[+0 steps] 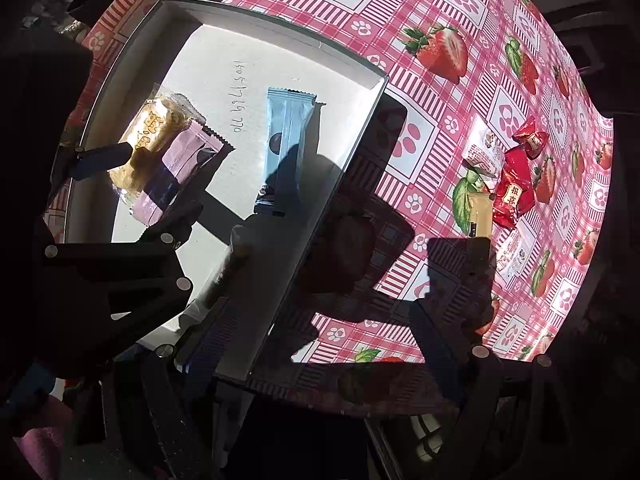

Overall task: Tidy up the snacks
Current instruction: 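Open left gripper to drop rice-cracker packet while right gripper releases clear bar in box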

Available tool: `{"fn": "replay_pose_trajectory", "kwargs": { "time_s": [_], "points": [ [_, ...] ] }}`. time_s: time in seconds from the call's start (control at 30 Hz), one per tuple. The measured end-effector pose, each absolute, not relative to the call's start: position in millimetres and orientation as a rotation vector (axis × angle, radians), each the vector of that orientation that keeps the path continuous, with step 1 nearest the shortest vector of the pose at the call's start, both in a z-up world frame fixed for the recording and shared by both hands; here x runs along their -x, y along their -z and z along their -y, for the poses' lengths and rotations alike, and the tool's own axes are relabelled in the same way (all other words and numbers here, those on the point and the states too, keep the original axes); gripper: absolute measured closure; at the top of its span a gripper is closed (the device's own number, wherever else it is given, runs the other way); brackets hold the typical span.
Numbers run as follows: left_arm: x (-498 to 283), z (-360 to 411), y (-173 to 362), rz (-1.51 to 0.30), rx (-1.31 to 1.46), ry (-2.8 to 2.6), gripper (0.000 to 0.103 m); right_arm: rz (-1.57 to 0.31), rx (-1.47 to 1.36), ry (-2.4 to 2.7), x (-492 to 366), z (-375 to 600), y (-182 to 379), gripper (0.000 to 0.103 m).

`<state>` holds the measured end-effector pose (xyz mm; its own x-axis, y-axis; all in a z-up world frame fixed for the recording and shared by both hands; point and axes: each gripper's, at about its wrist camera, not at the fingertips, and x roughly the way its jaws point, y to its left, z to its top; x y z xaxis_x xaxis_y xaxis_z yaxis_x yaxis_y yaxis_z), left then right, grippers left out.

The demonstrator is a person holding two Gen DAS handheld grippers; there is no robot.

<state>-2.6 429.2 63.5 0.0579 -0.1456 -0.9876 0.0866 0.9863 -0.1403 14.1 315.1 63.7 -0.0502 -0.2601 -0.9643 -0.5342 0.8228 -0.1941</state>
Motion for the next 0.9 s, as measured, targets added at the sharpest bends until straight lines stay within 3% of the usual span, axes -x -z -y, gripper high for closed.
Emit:
{"fn": "replay_pose_trajectory", "kwargs": {
  "time_s": [0.9],
  "points": [
    [2.8, -419.5, -63.0, -1.497, 0.032, 0.176, 0.025, -1.649, 0.609, -0.215, -12.0, -309.2, -65.1, 0.014]
  ]
}}
